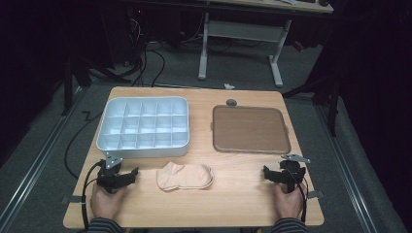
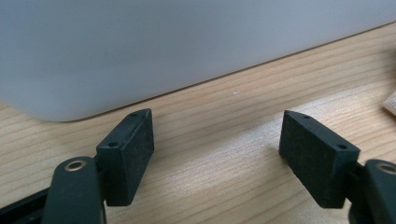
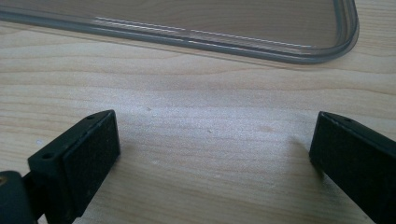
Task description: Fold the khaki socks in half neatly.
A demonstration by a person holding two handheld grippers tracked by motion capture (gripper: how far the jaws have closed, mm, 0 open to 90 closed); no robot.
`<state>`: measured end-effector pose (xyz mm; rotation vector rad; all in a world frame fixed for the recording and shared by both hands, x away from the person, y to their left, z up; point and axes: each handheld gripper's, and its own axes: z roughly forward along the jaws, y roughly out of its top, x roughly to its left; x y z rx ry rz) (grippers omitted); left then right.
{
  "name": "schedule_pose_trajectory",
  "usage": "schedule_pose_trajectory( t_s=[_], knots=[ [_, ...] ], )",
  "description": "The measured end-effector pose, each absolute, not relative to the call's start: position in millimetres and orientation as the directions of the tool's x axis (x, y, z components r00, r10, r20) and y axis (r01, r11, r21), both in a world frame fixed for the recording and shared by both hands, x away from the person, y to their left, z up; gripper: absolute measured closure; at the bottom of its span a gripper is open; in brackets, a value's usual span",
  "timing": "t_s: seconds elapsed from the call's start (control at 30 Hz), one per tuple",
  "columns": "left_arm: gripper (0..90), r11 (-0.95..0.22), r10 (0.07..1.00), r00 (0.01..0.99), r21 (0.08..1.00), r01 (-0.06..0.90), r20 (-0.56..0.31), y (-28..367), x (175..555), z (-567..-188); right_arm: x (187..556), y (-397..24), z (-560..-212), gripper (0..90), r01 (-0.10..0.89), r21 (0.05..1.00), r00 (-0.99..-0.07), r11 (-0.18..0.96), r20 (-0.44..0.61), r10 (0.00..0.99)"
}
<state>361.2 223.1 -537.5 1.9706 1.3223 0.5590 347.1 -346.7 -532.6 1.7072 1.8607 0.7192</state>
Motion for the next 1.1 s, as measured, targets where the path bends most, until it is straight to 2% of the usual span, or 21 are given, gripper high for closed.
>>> schedule_pose_trajectory(
  t_s=[0.93, 1.1],
  knots=[
    [26.3, -0.266, 0.911, 0.411, 0.740, 0.618, -0.016, 222.0, 360.4, -537.5, 346.5, -344.4, -532.3, 3.8, 0.719, 0.687, -0.133, 0.107, -0.015, 0.991],
    [26.3, -0.263, 0.913, 0.408, 0.741, 0.618, -0.016, 221.7, 360.2, -537.5, 345.1, -343.6, -531.7, 8.0, 0.715, 0.691, -0.136, 0.107, -0.012, 0.991]
  ],
)
